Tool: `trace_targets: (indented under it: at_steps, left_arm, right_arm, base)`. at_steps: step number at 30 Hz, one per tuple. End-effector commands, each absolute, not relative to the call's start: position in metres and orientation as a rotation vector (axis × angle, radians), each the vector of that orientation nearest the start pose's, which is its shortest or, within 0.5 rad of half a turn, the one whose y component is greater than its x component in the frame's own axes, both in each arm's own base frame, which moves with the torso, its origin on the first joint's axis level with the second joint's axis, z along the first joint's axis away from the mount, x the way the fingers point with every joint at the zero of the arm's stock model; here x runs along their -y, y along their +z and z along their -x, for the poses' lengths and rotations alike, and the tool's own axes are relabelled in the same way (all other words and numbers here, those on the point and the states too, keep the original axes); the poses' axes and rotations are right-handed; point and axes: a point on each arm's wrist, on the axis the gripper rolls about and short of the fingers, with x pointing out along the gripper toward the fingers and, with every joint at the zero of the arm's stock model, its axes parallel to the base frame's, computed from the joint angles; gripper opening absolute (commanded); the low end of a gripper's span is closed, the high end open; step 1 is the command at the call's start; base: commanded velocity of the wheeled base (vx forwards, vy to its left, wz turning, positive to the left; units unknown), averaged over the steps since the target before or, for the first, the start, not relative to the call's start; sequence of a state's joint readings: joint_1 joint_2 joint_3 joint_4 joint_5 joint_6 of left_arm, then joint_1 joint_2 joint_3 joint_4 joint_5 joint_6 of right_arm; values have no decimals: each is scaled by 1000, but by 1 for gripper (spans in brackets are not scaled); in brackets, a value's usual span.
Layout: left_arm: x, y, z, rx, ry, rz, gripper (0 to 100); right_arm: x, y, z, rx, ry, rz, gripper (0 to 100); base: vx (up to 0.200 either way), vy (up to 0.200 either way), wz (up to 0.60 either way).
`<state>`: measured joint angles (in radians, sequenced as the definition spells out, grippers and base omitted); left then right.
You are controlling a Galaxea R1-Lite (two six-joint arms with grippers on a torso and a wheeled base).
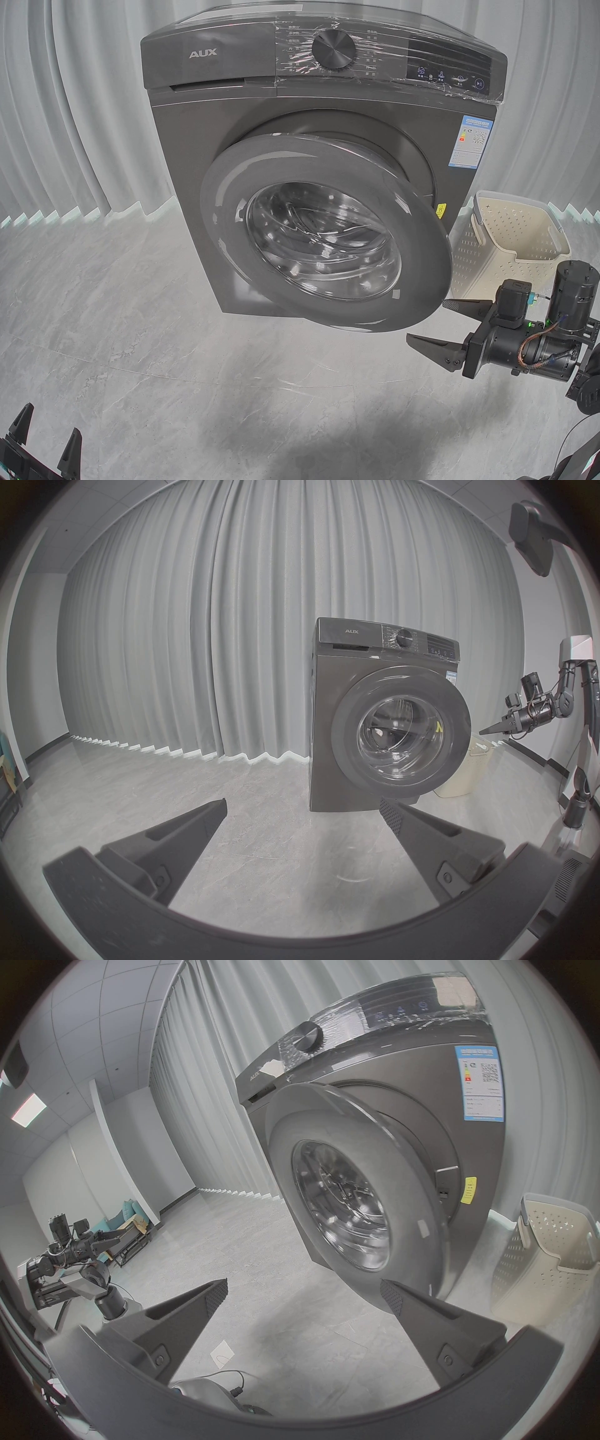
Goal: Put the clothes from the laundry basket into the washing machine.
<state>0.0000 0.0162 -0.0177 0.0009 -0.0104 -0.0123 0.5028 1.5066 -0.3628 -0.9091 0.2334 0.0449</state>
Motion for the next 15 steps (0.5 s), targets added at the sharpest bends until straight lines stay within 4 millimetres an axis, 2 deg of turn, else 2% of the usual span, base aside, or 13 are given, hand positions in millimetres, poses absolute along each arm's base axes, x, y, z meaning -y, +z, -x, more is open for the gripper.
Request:
trace_targets:
  at_steps: [1,3,15]
  left_arm:
    - [0,76,23,-2,-11,12,100]
    - [0,76,23,0,-12,21,100]
    - [0,76,23,0,-12,23,100]
  right_arm:
    - [-112,144,-192,-270,731,-8,100]
    - [-115,144,-190,-273,746,-5,100]
    - [-123,141,-183,-286,794,0,100]
  base:
    - [0,0,0]
    - [0,0,0]
    - [200,0,0]
